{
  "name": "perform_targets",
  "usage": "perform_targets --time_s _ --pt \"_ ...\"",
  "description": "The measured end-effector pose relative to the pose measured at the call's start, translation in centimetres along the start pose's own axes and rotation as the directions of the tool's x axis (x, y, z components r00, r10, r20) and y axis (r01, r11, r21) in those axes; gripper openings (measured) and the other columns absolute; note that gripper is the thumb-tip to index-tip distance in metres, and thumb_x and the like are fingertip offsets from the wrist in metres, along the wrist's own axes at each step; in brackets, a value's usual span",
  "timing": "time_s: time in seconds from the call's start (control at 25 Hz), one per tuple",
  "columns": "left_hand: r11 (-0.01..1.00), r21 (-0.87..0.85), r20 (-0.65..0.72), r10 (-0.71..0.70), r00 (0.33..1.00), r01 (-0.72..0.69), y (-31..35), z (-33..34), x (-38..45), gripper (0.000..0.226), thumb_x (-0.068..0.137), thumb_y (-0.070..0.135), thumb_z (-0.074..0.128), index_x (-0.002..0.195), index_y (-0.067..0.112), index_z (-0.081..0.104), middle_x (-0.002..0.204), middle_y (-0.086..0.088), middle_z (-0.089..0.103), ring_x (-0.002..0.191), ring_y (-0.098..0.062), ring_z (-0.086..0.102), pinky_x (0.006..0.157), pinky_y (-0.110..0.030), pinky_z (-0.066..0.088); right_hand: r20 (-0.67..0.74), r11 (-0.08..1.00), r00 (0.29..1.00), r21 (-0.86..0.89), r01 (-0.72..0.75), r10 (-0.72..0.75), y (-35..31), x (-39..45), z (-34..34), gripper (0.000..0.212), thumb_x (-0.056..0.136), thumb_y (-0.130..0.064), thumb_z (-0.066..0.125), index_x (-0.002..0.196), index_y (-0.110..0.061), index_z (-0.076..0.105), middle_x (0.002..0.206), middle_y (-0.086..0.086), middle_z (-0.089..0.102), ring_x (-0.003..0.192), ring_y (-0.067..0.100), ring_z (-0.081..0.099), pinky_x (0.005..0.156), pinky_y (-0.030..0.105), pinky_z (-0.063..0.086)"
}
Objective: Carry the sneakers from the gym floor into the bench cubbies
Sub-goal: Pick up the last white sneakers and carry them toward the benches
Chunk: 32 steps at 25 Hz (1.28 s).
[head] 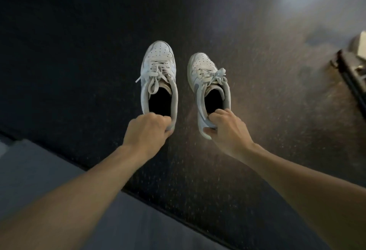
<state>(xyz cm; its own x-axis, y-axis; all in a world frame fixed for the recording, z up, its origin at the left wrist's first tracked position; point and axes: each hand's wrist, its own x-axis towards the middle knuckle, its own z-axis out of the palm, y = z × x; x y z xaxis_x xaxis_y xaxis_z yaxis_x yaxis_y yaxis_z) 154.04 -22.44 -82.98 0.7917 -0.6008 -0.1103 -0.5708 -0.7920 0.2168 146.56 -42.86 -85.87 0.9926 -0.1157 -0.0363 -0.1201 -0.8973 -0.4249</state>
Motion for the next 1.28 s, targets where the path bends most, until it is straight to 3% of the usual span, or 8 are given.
perform_targets --time_s 0.16,0.36,0.48,0.64,0.76,0.96,1.16,1.28 --pt "0.994 0.076 -0.131 0.085 0.988 -0.076 3.7 -17.1 1.9 0.023 0.09 0.038 0.059 0.074 0.022 0.054 0.066 0.005 0.049 0.056 -0.013 0.044 0.051 -0.027 0.034 -0.139 0.998 0.989 -0.031 0.053 -0.056 -5.5 2.7 -16.0 0.022 0.083 -0.029 0.069 0.075 -0.024 0.049 0.079 -0.011 0.039 0.079 0.012 0.035 0.057 0.03 0.032" --pt "0.976 0.142 -0.311 0.203 0.928 -0.166 8.7 -37.9 3.0 0.035 0.091 0.035 0.057 0.065 0.029 0.035 0.059 0.012 0.038 0.051 -0.005 0.039 0.048 -0.02 0.029 -0.345 0.986 0.926 -0.109 0.125 -0.155 -12.4 3.9 -35.7 0.024 0.083 -0.028 0.069 0.073 -0.024 0.047 0.078 -0.012 0.037 0.077 0.012 0.036 0.057 0.029 0.031" --pt "0.965 0.204 -0.347 0.229 0.909 -0.165 11.8 -48.2 2.4 0.019 0.092 0.035 0.055 0.076 0.029 0.045 0.075 0.006 0.052 0.066 -0.01 0.05 0.06 -0.028 0.045 -0.436 0.975 0.879 -0.181 0.127 -0.196 -16.2 3.5 -46.0 0.016 0.083 -0.032 0.069 0.084 -0.021 0.058 0.082 -0.012 0.039 0.078 0.009 0.034 0.061 0.026 0.029" --pt "0.948 0.274 -0.394 0.262 0.881 -0.159 15.5 -59.2 0.6 0.018 0.092 0.034 0.052 0.078 0.031 0.04 0.076 0.008 0.045 0.068 -0.01 0.045 0.062 -0.029 0.044 -0.525 0.965 0.816 -0.218 0.143 -0.24 -20.6 1.3 -58.0 0.017 0.083 -0.032 0.069 0.082 -0.025 0.053 0.082 -0.012 0.04 0.079 0.009 0.036 0.064 0.028 0.034" --pt "0.935 0.31 -0.426 0.298 0.854 -0.172 17.9 -64.9 -1.1 0.024 0.092 0.034 0.053 0.074 0.032 0.037 0.071 0.01 0.042 0.062 -0.008 0.04 0.058 -0.026 0.035 -0.593 0.96 0.763 -0.251 0.127 -0.256 -22.8 -1.2 -64.0 0.015 0.083 -0.03 0.069 0.084 -0.021 0.057 0.081 -0.013 0.038 0.084 0.013 0.04 0.065 0.03 0.037" --pt "0.909 0.32 -0.486 0.399 0.778 -0.267 23.4 -71.8 -5.0 0.02 0.09 0.039 0.056 0.077 0.027 0.046 0.077 0.005 0.051 0.07 -0.012 0.048 0.066 -0.03 0.043 -0.663 0.956 0.717 -0.292 0.016 -0.214 -25.5 -7.1 -71.2 0.015 0.084 -0.029 0.065 0.083 -0.02 0.053 0.083 -0.009 0.04 0.092 0.02 0.047 0.064 0.031 0.037" --pt "0.861 0.341 -0.477 0.504 0.72 -0.377 26.8 -74.0 -7.0 0.019 0.091 0.037 0.055 0.084 0.02 0.055 0.088 -0.002 0.061 0.082 -0.022 0.059 0.069 -0.036 0.048 -0.701 0.928 0.704 -0.331 -0.174 -0.118 -26.8 -12.7 -73.9 0.018 0.085 -0.03 0.062 0.088 -0.012 0.058 0.094 0.002 0.053 0.098 0.023 0.047 0.068 0.037 0.044" --pt "0.779 0.395 -0.455 0.626 0.633 -0.486 28.4 -74.1 -8.1 0.021 0.091 0.037 0.055 0.08 0.02 0.052 0.089 -0.004 0.063 0.082 -0.025 0.06 0.062 -0.033 0.044 -0.745 0.901 0.665 -0.322 -0.292 -0.051 -27.9 -16.6 -73.9 0.019 0.086 -0.03 0.061 0.085 -0.011 0.059 0.091 0.003 0.053 0.094 0.026 0.049 0.065 0.036 0.043"
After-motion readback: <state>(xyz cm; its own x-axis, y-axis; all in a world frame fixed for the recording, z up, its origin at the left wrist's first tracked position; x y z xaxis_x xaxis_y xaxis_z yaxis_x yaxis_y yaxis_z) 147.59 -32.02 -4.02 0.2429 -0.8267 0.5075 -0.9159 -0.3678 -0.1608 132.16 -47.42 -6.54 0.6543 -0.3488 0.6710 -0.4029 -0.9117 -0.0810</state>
